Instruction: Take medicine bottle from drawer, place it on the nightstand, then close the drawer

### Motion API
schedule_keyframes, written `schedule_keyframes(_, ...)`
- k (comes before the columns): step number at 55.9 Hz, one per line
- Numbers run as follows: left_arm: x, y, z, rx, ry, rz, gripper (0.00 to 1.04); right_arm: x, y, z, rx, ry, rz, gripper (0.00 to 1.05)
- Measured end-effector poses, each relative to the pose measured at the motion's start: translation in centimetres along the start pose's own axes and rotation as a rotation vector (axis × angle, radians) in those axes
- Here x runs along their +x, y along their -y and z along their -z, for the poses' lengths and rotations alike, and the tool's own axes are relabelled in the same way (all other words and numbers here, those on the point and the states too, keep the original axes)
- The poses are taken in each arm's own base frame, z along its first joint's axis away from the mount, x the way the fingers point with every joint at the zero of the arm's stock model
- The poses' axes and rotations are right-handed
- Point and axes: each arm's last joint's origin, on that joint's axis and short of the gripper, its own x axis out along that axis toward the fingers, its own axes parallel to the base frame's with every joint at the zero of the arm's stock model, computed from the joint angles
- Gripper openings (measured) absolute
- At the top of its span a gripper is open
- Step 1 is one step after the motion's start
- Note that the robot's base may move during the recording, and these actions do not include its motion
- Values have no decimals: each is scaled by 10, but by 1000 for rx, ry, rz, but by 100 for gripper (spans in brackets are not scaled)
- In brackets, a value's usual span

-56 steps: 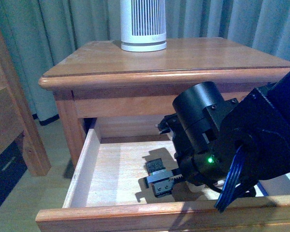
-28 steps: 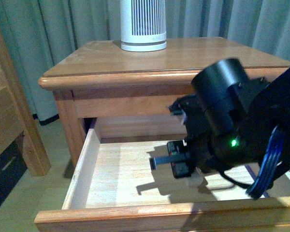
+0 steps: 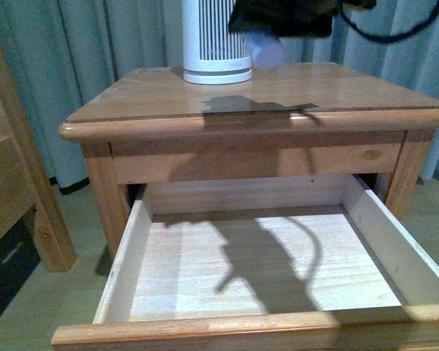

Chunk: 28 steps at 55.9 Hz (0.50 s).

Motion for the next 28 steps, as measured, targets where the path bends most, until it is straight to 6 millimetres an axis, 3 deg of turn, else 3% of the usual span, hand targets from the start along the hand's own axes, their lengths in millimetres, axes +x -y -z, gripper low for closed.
schedule_keyframes(9, 0, 0, 0, 0, 0, 0, 98, 38, 19, -22, -37, -8, 97, 28)
schedule_keyframes(20, 0, 0, 0, 0, 0, 0, 98, 98, 42, 6, -72, -96, 199, 28)
schedule_keyframes(24, 0, 0, 0, 0, 0, 0, 98, 107, 44, 12, -81, -97, 212, 29)
schedule_keyframes(28, 0, 0, 0, 0, 0, 0, 98, 107, 44, 11, -83, -93, 213, 41)
